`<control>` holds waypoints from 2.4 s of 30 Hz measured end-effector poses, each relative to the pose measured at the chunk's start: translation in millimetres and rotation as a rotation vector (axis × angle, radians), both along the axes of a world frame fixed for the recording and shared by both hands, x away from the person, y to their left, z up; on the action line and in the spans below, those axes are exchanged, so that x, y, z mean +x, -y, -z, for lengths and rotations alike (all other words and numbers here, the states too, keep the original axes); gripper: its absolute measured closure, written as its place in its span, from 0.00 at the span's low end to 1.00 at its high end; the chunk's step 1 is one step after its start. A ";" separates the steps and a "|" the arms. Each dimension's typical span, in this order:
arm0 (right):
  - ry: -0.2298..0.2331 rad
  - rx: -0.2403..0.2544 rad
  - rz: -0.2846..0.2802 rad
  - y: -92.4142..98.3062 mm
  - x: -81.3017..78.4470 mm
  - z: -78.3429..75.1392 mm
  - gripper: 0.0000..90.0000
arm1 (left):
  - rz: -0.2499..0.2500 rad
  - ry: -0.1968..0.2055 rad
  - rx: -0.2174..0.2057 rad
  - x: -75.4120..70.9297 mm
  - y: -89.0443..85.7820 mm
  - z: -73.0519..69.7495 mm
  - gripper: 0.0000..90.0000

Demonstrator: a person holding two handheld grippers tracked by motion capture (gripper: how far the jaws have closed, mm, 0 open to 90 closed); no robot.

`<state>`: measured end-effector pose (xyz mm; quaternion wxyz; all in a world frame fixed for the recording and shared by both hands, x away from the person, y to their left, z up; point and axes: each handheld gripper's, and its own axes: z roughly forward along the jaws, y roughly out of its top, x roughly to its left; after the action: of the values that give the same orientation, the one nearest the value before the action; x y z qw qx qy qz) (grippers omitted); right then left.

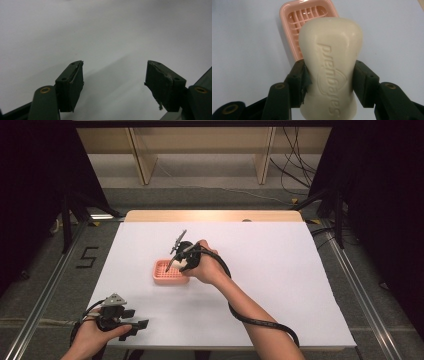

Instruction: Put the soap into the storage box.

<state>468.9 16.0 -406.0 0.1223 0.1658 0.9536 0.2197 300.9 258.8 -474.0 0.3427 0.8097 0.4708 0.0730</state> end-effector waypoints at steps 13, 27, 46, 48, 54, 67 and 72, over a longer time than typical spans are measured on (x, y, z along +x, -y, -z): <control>-0.009 0.005 0.000 -6.3 2.2 -2.2 0.56 | -0.007 -0.009 -0.012 -0.1 0.8 0.3 0.34; -0.006 0.006 -0.003 -12.7 5.7 -2.7 0.56 | 0.003 -0.005 0.003 0.1 -0.5 -0.5 0.34; -0.007 0.007 -0.012 -22.5 8.6 -1.0 0.56 | 0.008 -0.005 -0.013 1.3 -0.8 1.1 0.34; -0.016 0.007 -0.014 -23.7 9.2 -0.1 0.56 | 0.009 -0.006 -0.013 1.3 -0.8 1.1 0.34; -0.015 0.009 -0.012 -26.6 9.8 0.5 0.56 | 0.008 -0.005 -0.013 1.3 -0.8 1.2 0.34; -0.023 0.011 -0.017 -30.3 13.0 3.4 0.56 | 0.005 -0.006 -0.012 1.3 -0.6 1.1 0.34; -0.022 0.010 -0.017 -31.9 14.1 4.0 0.56 | 0.009 -0.005 -0.014 1.4 -1.0 0.9 0.34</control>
<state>483.1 47.9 -410.0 0.1089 0.1606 0.9551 0.2238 302.3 259.9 -474.9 0.3474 0.8096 0.4686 0.0662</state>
